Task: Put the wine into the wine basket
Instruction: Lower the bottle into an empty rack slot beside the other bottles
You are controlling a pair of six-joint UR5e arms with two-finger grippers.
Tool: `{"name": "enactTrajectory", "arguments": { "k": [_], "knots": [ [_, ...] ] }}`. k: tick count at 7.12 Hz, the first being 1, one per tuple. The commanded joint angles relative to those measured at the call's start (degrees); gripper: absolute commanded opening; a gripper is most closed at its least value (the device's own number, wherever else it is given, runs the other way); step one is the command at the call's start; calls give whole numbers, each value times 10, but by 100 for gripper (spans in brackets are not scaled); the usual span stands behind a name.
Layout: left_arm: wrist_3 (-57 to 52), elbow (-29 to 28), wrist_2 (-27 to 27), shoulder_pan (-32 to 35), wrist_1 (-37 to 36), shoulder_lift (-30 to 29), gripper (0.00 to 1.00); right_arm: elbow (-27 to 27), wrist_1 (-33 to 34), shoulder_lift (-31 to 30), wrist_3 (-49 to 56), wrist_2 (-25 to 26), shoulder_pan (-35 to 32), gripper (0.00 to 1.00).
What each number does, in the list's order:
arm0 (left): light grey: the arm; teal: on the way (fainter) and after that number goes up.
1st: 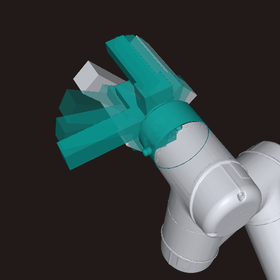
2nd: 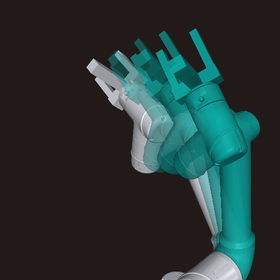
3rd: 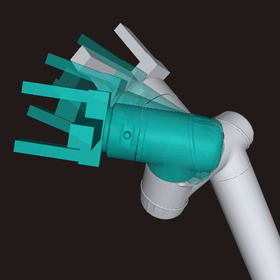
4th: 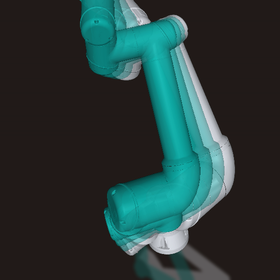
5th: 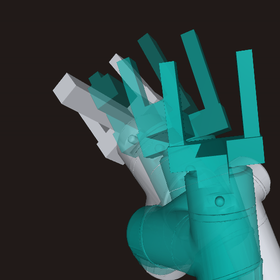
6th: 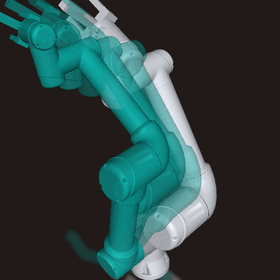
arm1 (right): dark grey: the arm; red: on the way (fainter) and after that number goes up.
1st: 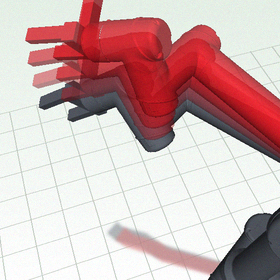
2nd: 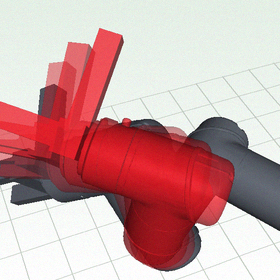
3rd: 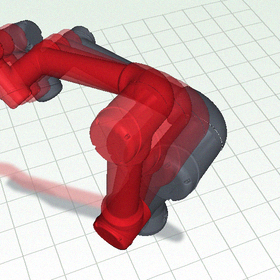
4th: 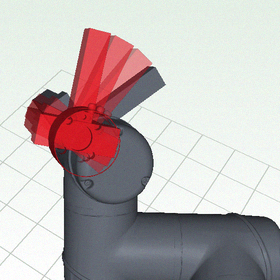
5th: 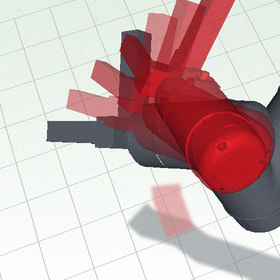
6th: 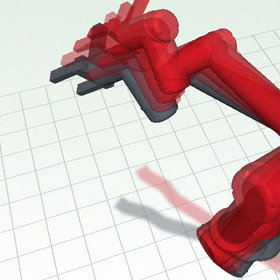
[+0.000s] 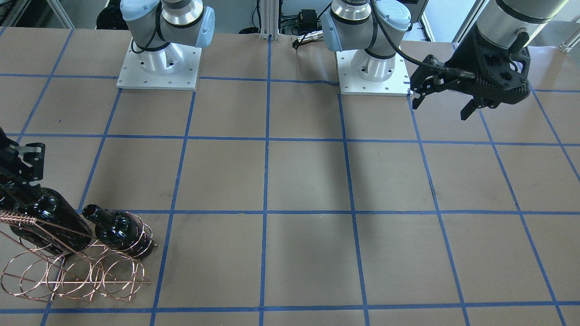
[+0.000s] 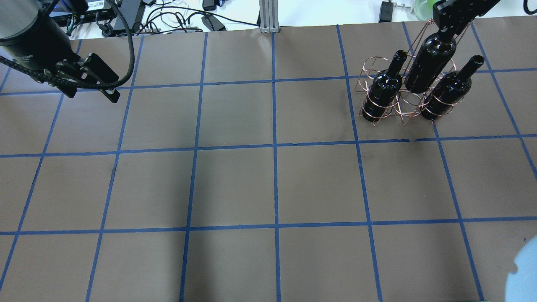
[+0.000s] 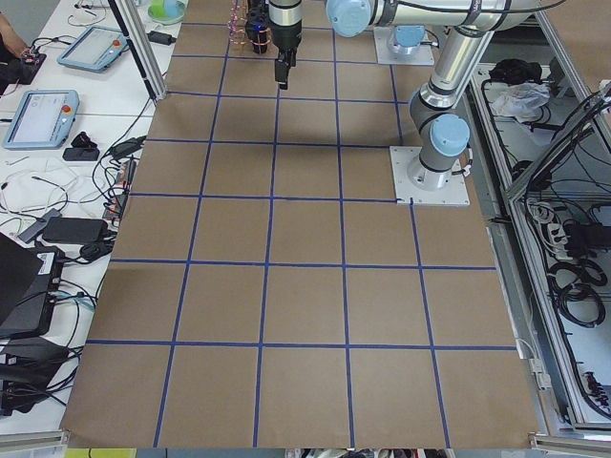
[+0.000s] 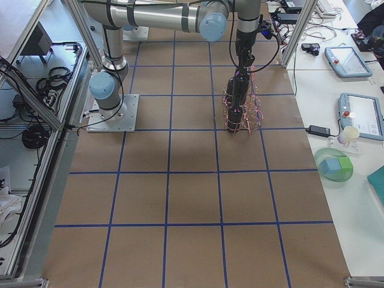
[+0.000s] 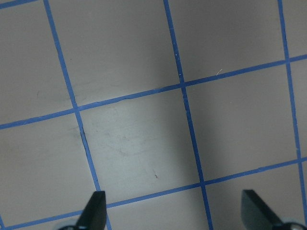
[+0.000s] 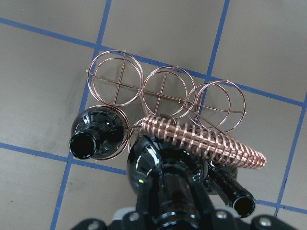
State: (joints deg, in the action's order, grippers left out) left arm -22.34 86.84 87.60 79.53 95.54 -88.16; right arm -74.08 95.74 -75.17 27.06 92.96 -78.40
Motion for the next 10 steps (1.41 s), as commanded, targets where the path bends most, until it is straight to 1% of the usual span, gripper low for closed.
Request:
{"name": "enactTrajectory", "arguments": {
  "k": [1, 7, 10],
  "knots": [
    [-1, 0, 0, 0, 0, 0, 100, 0, -5, 5, 1, 0, 0, 0],
    [0, 0, 0, 0, 0, 0, 100, 0, -6, 20, 8, -1, 0, 0],
    [0, 0, 0, 0, 0, 0, 100, 0, 0, 37, 19, -2, 0, 0]
  ]
}}
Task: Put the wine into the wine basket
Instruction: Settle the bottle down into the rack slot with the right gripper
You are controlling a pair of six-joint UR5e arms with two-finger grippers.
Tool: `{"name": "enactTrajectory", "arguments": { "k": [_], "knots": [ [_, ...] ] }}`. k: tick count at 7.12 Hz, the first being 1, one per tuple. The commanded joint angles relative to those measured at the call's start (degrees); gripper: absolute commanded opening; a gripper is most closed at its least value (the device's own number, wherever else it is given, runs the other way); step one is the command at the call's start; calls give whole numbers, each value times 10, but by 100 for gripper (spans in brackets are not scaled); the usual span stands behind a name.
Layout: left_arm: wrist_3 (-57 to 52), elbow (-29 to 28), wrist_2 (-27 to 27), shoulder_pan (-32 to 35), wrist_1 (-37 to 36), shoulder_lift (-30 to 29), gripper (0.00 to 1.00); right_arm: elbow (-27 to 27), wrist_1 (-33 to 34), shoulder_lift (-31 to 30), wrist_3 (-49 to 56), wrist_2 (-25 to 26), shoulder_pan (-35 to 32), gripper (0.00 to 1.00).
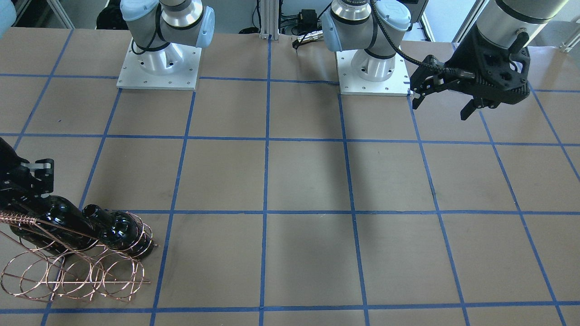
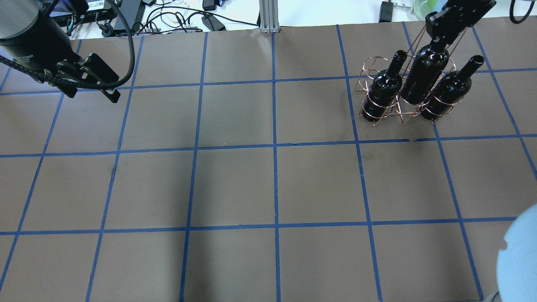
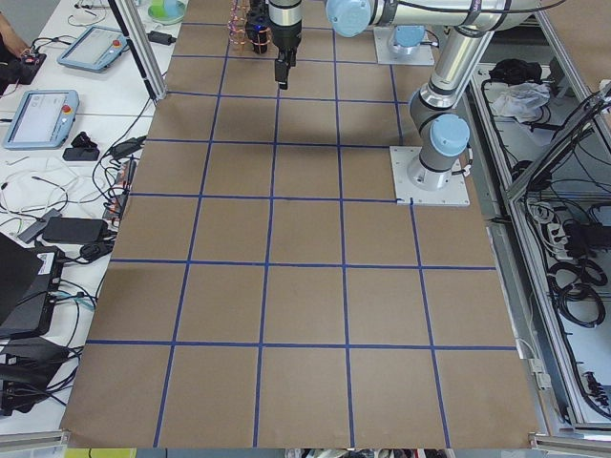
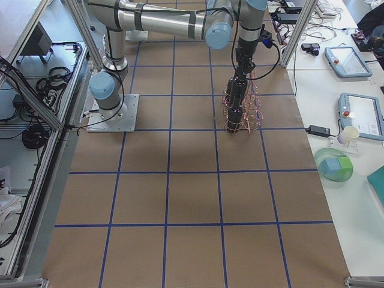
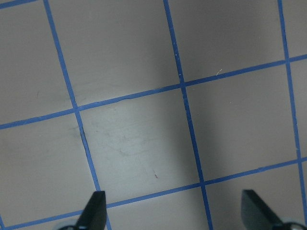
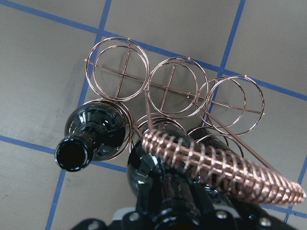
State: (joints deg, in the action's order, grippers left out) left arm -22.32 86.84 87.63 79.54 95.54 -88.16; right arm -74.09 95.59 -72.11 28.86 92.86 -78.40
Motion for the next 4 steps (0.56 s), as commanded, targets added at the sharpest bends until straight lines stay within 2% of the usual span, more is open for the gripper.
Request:
{"name": "enactTrajectory", "arguments": {
  "k": [1, 4],
  "knots": [
    [0, 0, 0, 0, 0, 0, 100, -3, 2, 10, 1, -1, 0, 0],
    [0, 0, 0, 0, 0, 0, 100, -6, 3, 18, 1, 0, 0, 0]
  ]
}}
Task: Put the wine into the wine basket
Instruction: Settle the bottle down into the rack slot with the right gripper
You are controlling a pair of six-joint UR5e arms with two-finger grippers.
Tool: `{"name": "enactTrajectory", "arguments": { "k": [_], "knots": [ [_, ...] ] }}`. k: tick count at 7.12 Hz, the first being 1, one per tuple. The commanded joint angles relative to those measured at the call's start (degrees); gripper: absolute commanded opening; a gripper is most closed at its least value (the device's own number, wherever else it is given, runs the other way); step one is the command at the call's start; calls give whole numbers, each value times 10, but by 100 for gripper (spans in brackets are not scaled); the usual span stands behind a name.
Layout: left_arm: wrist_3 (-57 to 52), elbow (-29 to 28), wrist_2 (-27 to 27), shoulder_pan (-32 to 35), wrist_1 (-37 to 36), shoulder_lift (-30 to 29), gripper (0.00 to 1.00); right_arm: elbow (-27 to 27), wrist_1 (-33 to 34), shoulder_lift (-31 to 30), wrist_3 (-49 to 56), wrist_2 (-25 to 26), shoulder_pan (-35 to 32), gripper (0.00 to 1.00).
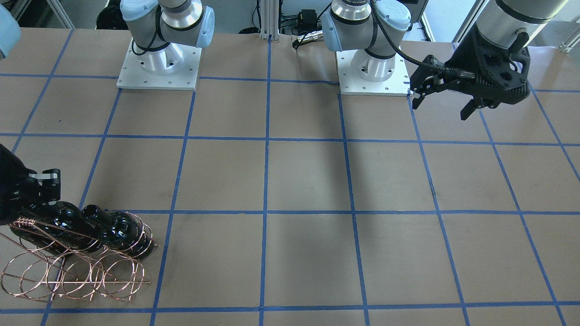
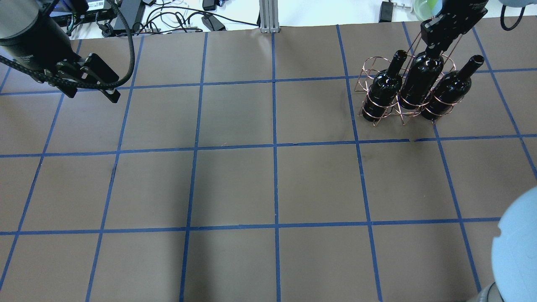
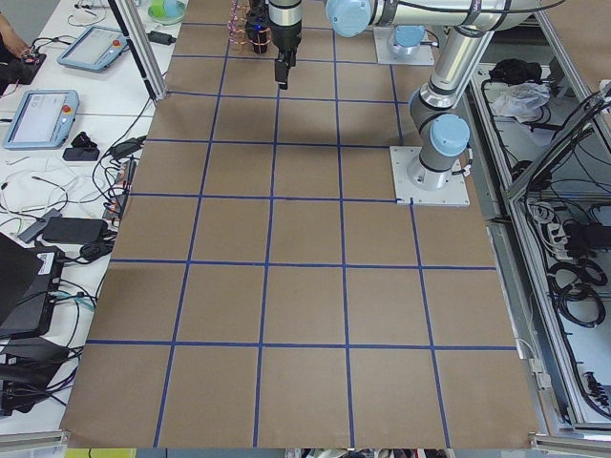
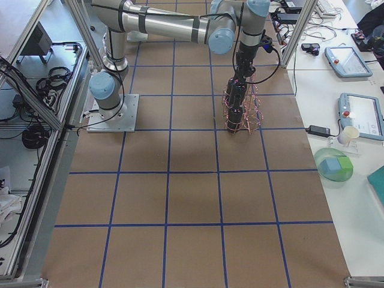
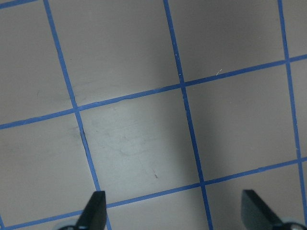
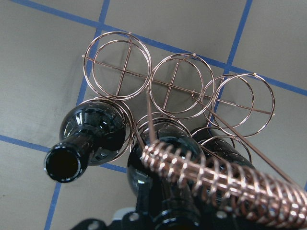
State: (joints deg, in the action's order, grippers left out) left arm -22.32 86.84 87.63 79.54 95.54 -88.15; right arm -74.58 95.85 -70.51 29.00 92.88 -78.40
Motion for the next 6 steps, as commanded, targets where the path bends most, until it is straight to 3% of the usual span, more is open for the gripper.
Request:
{"name": "enactTrajectory", "arguments": {
  "k": [1, 6],
  "knots": [
    [0, 0, 0, 0, 0, 0, 100, -1, 0, 6, 0, 0, 0, 0],
    [0, 0, 0, 0, 0, 0, 100, -3, 9, 25, 1, 0, 0, 0]
  ]
}}
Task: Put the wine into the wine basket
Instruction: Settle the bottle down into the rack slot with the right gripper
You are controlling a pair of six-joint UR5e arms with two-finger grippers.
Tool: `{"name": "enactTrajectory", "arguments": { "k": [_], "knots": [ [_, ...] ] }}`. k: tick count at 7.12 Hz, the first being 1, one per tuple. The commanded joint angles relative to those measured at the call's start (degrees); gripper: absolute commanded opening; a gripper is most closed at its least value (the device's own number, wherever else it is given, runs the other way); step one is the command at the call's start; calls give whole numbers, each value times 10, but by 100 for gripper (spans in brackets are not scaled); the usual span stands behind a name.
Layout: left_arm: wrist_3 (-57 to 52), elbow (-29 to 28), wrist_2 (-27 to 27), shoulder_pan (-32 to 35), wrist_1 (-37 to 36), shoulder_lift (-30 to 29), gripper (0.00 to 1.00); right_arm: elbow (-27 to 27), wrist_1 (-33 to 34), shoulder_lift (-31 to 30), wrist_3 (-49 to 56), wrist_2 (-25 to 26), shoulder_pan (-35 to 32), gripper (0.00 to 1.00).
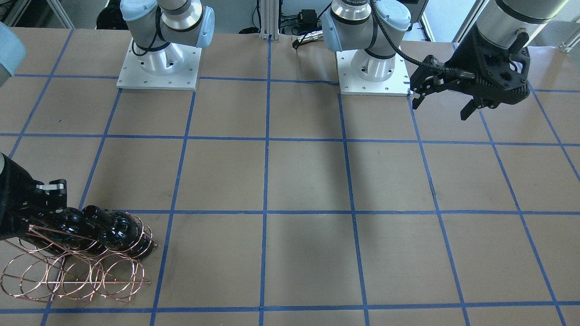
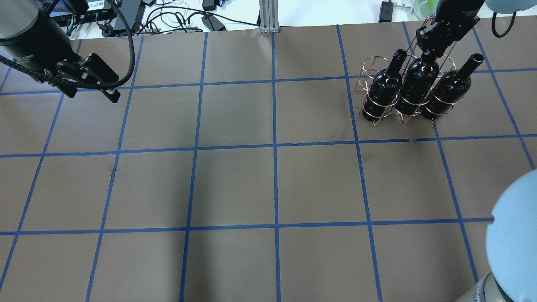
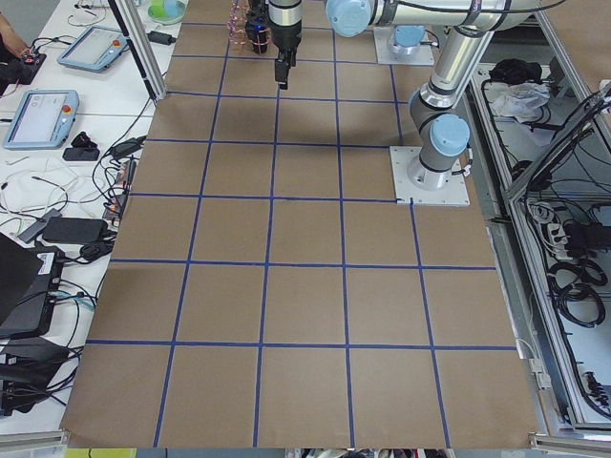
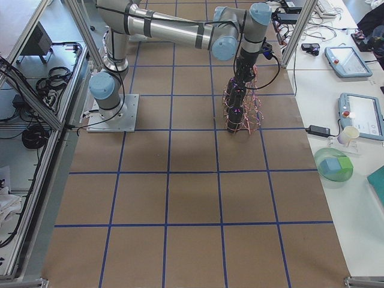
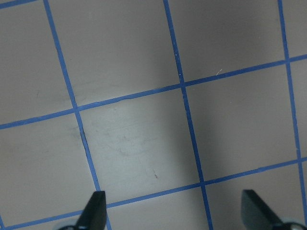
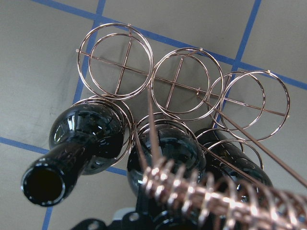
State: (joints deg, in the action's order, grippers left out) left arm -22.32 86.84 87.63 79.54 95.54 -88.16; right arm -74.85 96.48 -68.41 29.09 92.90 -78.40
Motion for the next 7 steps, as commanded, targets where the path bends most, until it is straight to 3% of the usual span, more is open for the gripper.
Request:
{"name": "enactTrajectory", "arguments": {
  "k": [1, 2, 4, 5, 7],
  "knots": [
    [0, 0, 0, 0, 0, 0, 100, 0, 3, 4, 0, 0, 0, 0],
    [0, 0, 0, 0, 0, 0, 100, 0, 2, 0, -2, 0, 0, 0],
    [0, 0, 0, 0, 0, 0, 100, 0, -1, -5, -2, 9, 0, 54],
    [0, 0, 0, 0, 1, 0, 100, 0, -5, -8, -2, 10, 0, 59],
    [0, 0, 0, 0, 1, 0, 100, -6, -9, -8, -2, 4, 0, 57]
  ]
}}
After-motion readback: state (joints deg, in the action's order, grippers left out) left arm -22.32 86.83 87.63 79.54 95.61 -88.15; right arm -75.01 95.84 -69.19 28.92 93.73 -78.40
